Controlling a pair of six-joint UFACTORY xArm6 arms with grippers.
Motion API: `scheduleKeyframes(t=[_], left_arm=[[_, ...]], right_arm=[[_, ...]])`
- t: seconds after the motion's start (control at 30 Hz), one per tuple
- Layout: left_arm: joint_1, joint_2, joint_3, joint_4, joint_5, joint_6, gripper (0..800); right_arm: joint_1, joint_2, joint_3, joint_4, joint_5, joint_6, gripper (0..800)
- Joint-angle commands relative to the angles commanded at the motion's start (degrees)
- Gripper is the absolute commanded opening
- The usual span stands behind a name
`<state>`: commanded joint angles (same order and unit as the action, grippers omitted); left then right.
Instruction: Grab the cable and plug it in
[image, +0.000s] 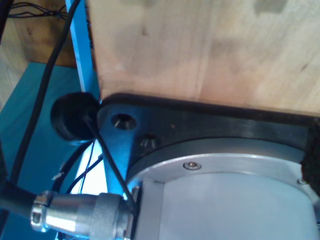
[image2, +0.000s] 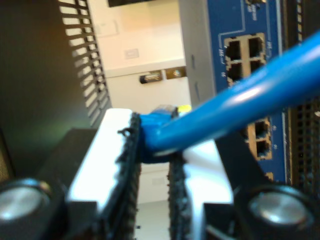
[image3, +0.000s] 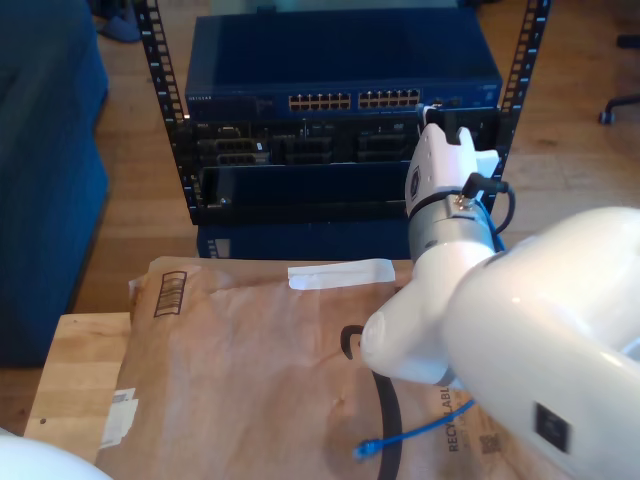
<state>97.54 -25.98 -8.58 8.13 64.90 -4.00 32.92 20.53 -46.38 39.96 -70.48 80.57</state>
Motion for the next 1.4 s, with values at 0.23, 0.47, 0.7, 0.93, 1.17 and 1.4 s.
scheduleKeyframes(t=[0.23,0.47,0.7,0.93,1.17,1.4], left_arm=[[0.00,0.09,0.00,0.00,0.00,0.00,800],[0.00,0.09,0.00,0.00,0.00,0.00,800],[0.00,0.00,0.00,0.00,0.00,0.00,800],[0.00,0.09,0.00,0.00,0.00,0.00,800],[0.00,0.09,0.00,0.00,0.00,0.00,800],[0.00,0.00,0.00,0.00,0.00,0.00,800]], right_arm=[[-2.29,6.15,-4.66,-0.18,-1.67,0.18,0],[-6.07,8.97,-6.42,-6.42,-1.93,0.26,0],[-7.21,12.22,-10.29,-8.35,-1.93,0.35,0],[-7.47,14.68,-13.36,-8.62,-1.85,0.26,0],[-7.47,16.62,-16.70,-8.70,-1.58,0.09,0],[-7.47,17.85,-17.76,-9.23,-1.49,0.00,0]])
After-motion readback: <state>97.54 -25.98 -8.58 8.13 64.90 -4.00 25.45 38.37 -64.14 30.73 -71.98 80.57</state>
